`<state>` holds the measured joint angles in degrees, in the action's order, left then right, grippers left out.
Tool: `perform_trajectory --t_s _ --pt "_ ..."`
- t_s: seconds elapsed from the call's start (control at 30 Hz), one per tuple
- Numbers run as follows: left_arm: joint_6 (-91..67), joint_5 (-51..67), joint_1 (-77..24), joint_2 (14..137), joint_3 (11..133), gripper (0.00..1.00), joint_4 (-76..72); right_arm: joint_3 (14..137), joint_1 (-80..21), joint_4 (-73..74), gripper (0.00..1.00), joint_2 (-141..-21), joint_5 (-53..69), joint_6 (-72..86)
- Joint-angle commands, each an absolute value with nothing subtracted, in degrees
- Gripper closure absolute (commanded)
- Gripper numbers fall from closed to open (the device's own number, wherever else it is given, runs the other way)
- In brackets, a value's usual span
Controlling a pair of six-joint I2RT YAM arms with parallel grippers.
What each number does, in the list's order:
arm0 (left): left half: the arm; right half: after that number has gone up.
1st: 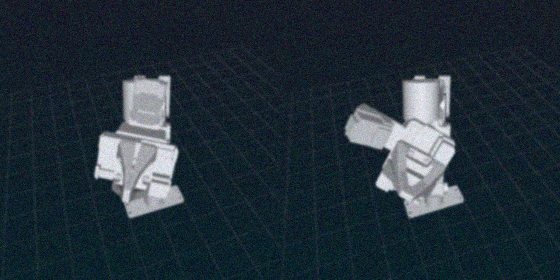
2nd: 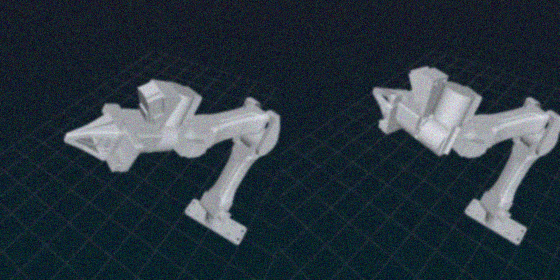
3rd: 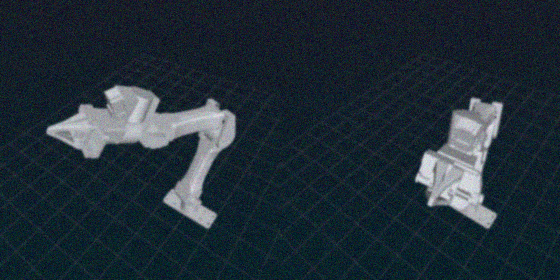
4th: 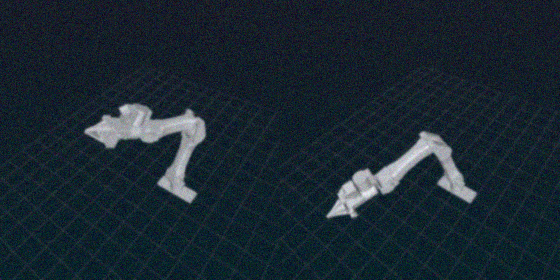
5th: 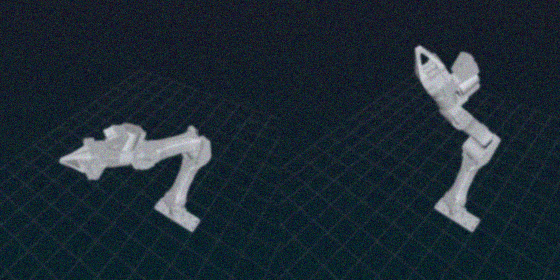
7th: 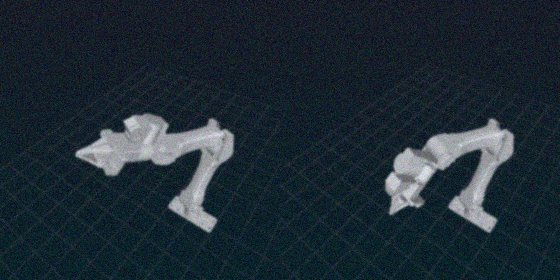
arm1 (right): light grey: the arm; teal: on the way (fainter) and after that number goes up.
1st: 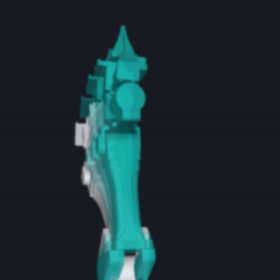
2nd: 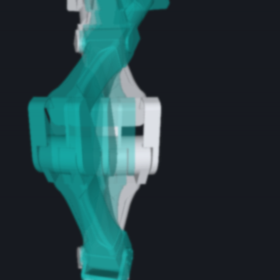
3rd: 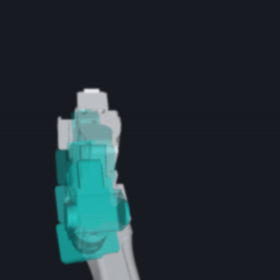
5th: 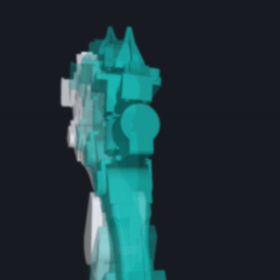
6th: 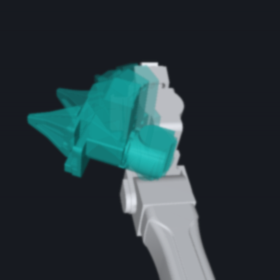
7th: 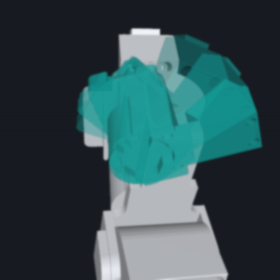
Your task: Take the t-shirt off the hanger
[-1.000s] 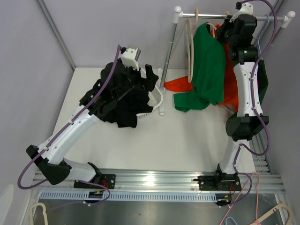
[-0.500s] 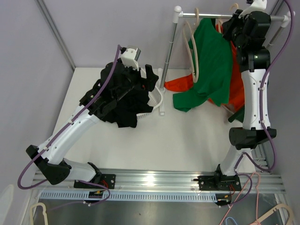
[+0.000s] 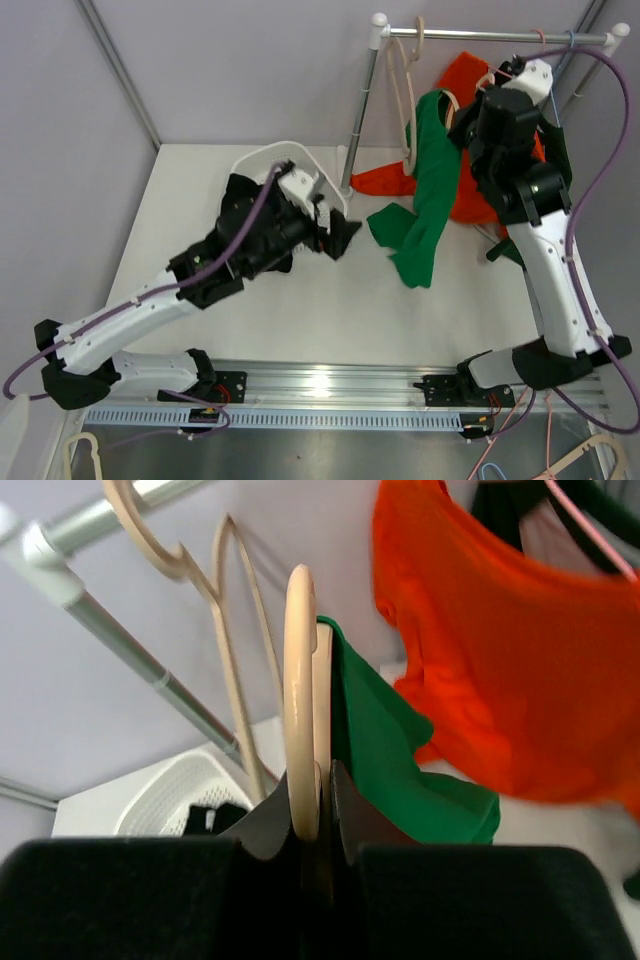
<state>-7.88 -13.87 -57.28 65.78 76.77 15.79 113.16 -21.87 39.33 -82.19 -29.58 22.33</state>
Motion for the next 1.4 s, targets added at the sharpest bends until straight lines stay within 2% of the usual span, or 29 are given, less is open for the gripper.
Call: perform_trajectory --t_s 0.0,0.17,0.2,0.3,0.57,0.7,1.1,1.2,1.23,1.27,1.37 --pt "-0.10 -21.09 -65.38 61.45 70.41 0.00 5.64 107.42 -25.13 42.88 1.00 -72.98 -42.26 35.92" --pt "-0.09 -10.32 -69.16 53.63 54.86 0.01 -8.94 93.99 -29.79 44.91 1.00 -64.61 -47.28 45.69" --pt "2.00 -8.46 -69.69 52.40 49.19 0.01 -14.01 92.65 -30.06 45.17 1.00 -63.12 -47.46 46.23" --pt "6.40 -5.36 -73.29 49.84 43.71 0.00 -19.15 90.70 -30.50 47.18 1.00 -62.14 -47.90 48.16" --pt "9.05 -1.67 -79.80 50.62 42.10 0.01 -22.59 90.70 -31.11 48.08 1.00 -62.67 -50.71 47.29" --pt "10.28 -1.32 -81.12 55.26 43.67 0.00 -23.29 89.65 -31.64 47.47 1.00 -62.58 -51.33 47.72" --pt "10.99 -9.49 -81.39 67.76 48.16 0.01 -25.05 92.99 -37.79 42.81 1.00 -65.83 -51.33 43.51" --pt "11.16 -9.40 -81.39 69.60 50.97 0.55 -23.39 93.51 -38.84 42.71 1.00 -66.44 -51.68 43.16" --pt "10.64 -10.10 -81.39 69.96 54.46 0.96 -20.16 93.69 -39.02 42.63 1.00 -66.53 -51.68 43.07" --pt "9.76 -11.33 -81.39 70.22 55.54 0.99 -18.47 93.78 -39.11 42.63 1.00 -66.62 -51.59 43.07" --pt "8.01 -9.59 -81.39 69.88 58.35 0.99 -14.95 93.78 -39.55 41.93 1.00 -66.62 -51.50 42.45"
